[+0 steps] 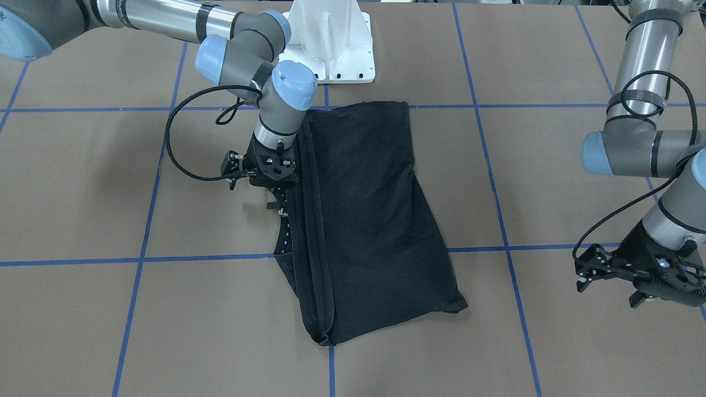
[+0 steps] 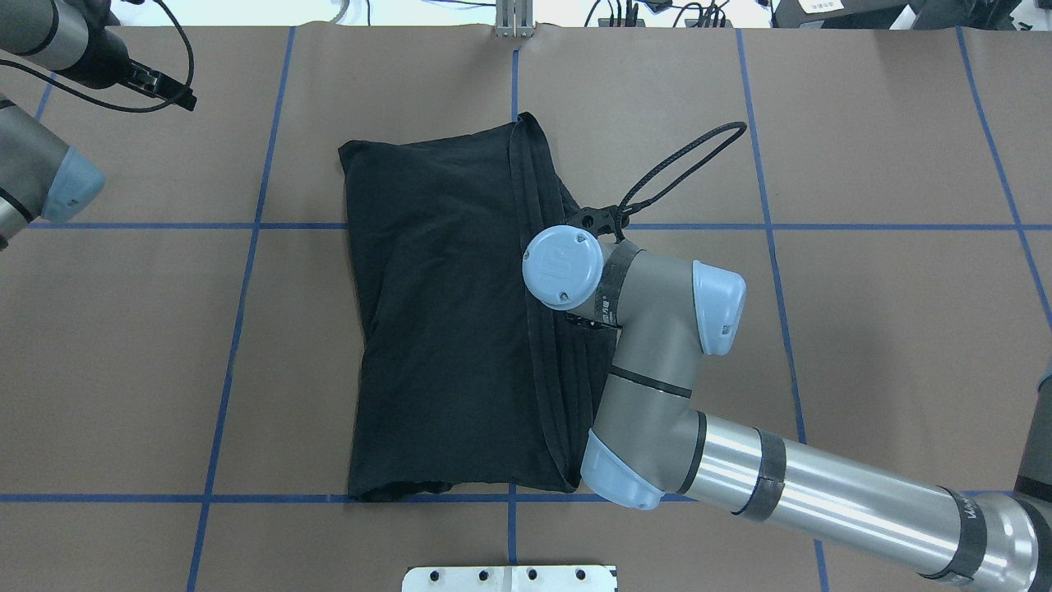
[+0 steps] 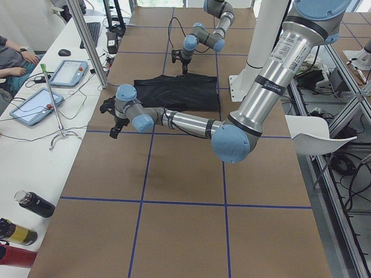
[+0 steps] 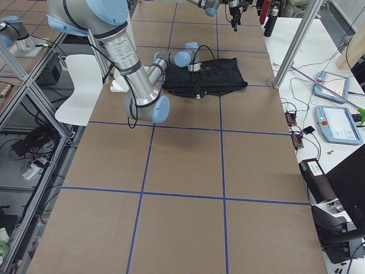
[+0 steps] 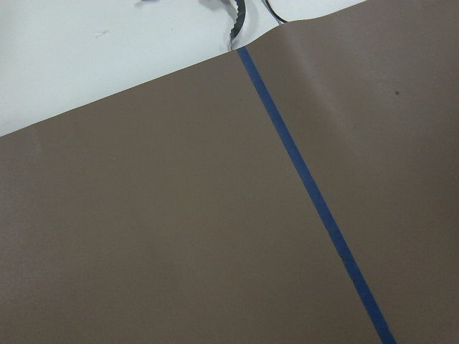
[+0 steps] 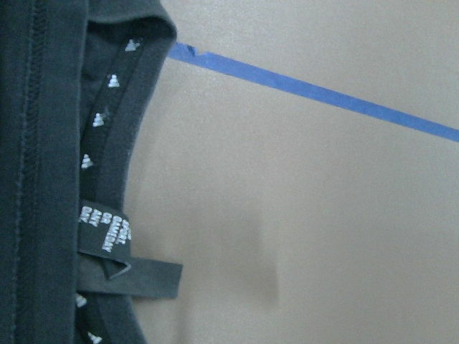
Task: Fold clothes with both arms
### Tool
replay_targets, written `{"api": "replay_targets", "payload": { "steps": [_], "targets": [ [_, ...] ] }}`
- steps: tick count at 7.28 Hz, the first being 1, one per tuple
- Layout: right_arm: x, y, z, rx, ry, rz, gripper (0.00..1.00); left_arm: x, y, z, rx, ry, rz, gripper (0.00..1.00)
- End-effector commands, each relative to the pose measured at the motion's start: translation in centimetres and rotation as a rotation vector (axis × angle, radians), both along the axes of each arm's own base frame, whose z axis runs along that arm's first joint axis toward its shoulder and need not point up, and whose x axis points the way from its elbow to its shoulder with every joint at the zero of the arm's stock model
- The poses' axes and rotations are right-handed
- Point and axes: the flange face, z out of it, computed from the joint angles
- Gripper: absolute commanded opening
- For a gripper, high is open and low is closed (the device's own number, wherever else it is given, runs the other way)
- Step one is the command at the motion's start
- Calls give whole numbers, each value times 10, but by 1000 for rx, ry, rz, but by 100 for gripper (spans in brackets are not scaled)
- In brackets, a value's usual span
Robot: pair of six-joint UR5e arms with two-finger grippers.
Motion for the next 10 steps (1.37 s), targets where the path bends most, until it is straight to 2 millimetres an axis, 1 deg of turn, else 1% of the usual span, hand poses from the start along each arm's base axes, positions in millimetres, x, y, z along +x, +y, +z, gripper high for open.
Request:
{"api": "replay_targets", "payload": {
  "steps": [1, 2, 3, 4, 5, 6, 7, 8, 9, 10],
  "targets": [
    [0, 1, -37, 18, -57, -3, 100, 0, 0, 2, -2, -1, 0, 100],
    [-2, 6, -63, -3, -114, -11, 100, 0, 0, 0, 0, 0, 0, 100],
    [-4, 18, -79, -11, -152, -36, 100, 0, 0, 2, -2, -1, 0, 100],
    [-16, 48, -88, -8, -175, -84, 100, 0, 0, 2, -2, -1, 0, 100],
    [-30, 78, -87, -21, -159, -132, 99, 0, 0, 2, -2, -1, 0, 100],
    [-36, 108, -89, -41, -130, -177, 92, 0, 0, 2, -1, -1, 0, 100],
    [-38, 133, -91, -47, -129, -214, 87, 0, 0, 2, 1, -2, 0, 100],
    [-43, 145, -91, -56, -127, -241, 70, -2, 5, 11, -9, -7, 0, 100],
    [-48, 152, -85, -58, -111, -262, 54, -3, 6, 8, -4, -4, 0, 100],
    [-53, 159, -83, -42, -100, -316, 48, -3, 6, 8, -2, -5, 1, 100]
  ]
}}
